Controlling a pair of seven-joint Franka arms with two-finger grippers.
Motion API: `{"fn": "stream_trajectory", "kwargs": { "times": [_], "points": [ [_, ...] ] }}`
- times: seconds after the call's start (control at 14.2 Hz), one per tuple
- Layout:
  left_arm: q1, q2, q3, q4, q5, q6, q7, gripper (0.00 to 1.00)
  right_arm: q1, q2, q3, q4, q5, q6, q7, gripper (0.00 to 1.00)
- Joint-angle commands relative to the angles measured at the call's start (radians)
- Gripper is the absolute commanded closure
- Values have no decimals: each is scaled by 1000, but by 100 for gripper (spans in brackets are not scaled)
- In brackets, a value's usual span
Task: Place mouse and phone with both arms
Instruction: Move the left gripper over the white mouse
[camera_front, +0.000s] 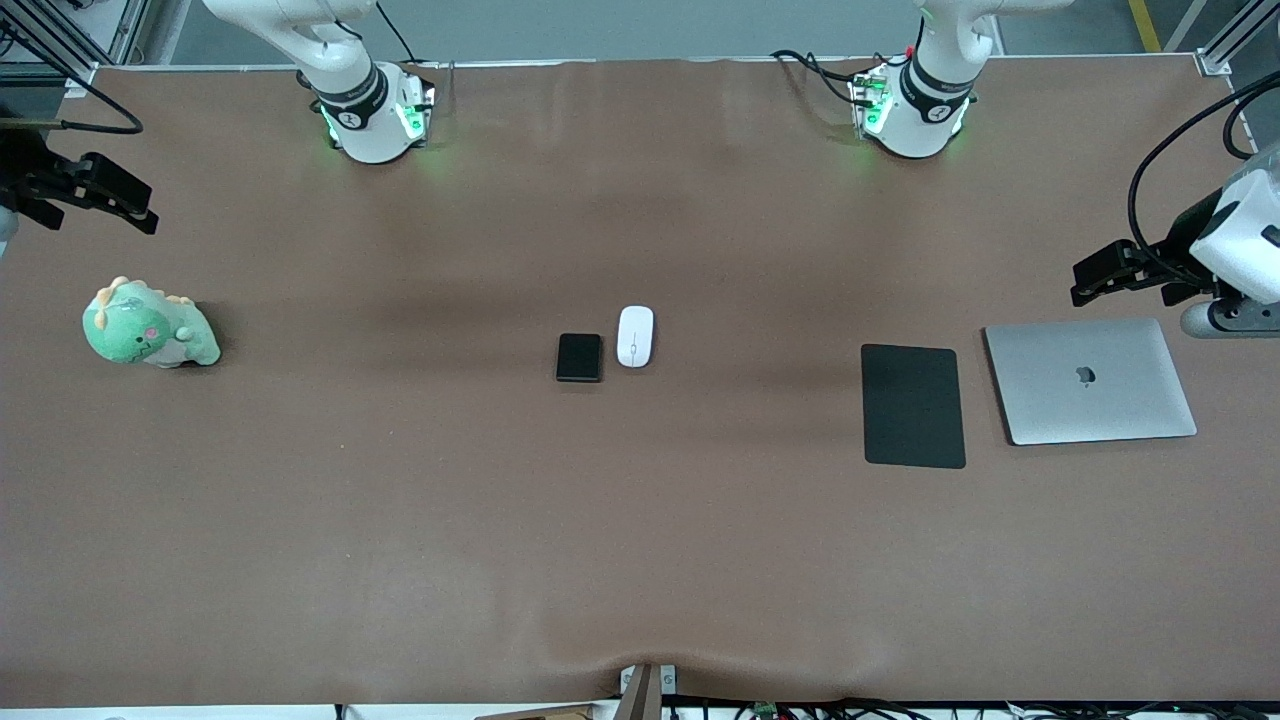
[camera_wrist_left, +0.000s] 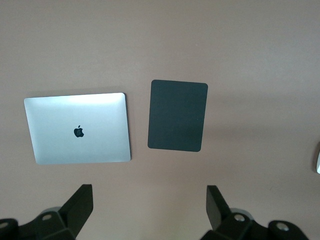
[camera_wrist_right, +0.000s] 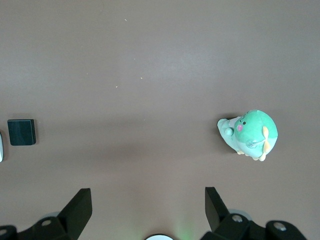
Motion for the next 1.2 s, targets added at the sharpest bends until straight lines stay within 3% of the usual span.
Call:
{"fn": "stream_trajectory", "kwargs": {
  "times": [0.0, 0.35, 0.7, 1.12],
  "points": [
    [1, -12, -8, 16, 1, -5, 6, 0, -34, -12, 8, 4, 15, -9, -12, 0],
    [-30, -6, -17, 16, -36, -6, -15, 0, -33, -10, 8, 5, 15, -8, -11, 0],
    [-54, 26, -26, 16, -226, -6, -178, 0, -33, -10, 9, 5, 15, -6, -11, 0],
    [-241, 139, -35, 16, -234, 49, -368, 0, -30, -7, 9, 5, 15, -6, -9, 0]
  ]
}}
